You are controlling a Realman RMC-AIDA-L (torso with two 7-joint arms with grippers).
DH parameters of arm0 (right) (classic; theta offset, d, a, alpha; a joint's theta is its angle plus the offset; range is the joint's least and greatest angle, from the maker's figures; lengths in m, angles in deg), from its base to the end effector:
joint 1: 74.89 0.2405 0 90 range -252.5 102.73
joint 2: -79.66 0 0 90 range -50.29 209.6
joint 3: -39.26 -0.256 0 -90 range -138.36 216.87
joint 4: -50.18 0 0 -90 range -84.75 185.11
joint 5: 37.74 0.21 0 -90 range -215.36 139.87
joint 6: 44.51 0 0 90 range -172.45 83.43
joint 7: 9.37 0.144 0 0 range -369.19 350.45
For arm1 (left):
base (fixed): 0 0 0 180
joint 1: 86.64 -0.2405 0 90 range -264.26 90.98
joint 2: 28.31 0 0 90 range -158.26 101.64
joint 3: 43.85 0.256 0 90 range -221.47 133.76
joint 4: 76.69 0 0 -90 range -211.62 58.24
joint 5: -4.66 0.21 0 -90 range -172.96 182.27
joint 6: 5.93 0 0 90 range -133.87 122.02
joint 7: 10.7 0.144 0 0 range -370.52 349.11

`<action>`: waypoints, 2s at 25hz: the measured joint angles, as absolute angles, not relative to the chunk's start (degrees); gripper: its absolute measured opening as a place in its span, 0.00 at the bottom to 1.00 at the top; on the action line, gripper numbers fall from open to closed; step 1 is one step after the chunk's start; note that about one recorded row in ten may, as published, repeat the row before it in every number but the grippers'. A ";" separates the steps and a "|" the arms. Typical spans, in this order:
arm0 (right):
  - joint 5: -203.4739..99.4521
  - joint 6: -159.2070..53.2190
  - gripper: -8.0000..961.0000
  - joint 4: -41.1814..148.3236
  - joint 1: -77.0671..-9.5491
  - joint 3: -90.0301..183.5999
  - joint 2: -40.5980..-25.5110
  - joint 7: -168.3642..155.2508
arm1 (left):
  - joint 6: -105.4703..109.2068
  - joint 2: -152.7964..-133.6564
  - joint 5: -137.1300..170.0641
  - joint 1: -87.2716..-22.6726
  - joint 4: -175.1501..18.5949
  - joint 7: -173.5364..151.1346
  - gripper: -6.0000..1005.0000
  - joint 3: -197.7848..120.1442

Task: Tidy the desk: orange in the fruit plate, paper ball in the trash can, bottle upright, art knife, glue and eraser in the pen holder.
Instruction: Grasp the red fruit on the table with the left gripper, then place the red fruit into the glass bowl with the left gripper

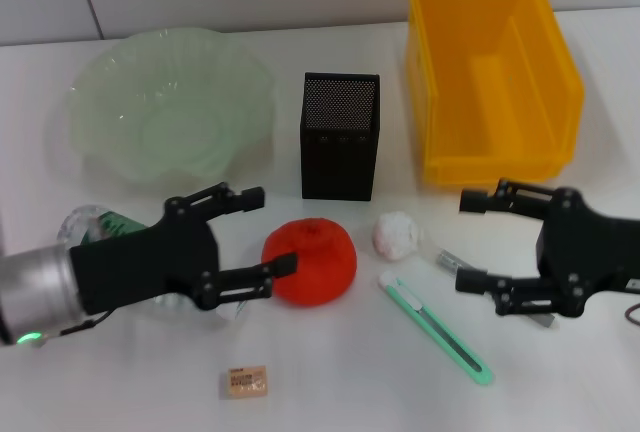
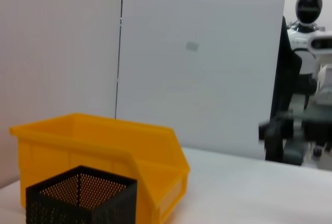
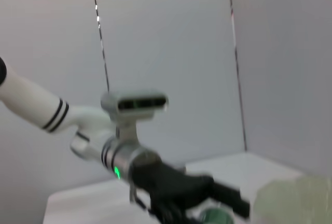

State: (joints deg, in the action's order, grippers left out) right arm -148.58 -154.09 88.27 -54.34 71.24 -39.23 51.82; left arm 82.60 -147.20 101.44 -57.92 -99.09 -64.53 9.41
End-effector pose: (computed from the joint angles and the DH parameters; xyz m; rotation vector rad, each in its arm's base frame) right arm 0.2827 0.2558 0.0280 -2.6933 0.2930 1.0052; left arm -0.2550 0.2973 -0.0476 -2.7470 -0.2888 -0.9037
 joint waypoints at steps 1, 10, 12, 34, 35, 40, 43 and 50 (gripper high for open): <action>-148.58 -154.09 0.88 88.27 -54.34 71.24 -39.23 51.82 | 81.35 -147.21 101.46 -56.94 -97.96 -63.72 0.78 9.59; -142.18 -155.86 0.88 88.65 -54.77 71.26 -39.41 51.37 | 72.66 -147.51 101.27 -51.80 -89.90 -58.16 0.76 10.38; -142.14 -155.78 0.88 88.58 -54.68 71.30 -39.42 51.37 | 70.67 -147.50 101.12 -50.75 -88.02 -56.84 0.76 10.94; -141.97 -155.57 0.88 88.23 -55.36 70.69 -39.52 51.36 | 64.96 -147.49 100.11 -48.10 -82.95 -53.55 0.44 10.33; -141.97 -155.57 0.88 88.23 -55.42 70.63 -39.52 51.36 | 65.36 -147.49 100.10 -48.24 -82.99 -53.55 0.41 10.24; -141.91 -155.40 0.88 88.23 -55.54 70.62 -39.52 51.32 | 68.10 -147.49 99.80 -49.12 -83.83 -53.54 0.24 10.06; -141.87 -155.40 0.88 88.23 -55.55 70.50 -39.52 51.29 | 71.91 -147.43 99.18 -49.97 -84.87 -53.53 0.16 9.80; -141.80 -155.49 0.88 88.17 -55.73 69.86 -39.52 51.25 | 81.99 -147.05 92.16 -55.73 -93.89 -56.19 0.14 9.14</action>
State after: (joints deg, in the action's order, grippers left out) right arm -141.80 -155.49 88.17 -55.73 69.86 -39.52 51.25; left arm 81.99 -147.05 92.16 -55.73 -93.89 -56.19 9.14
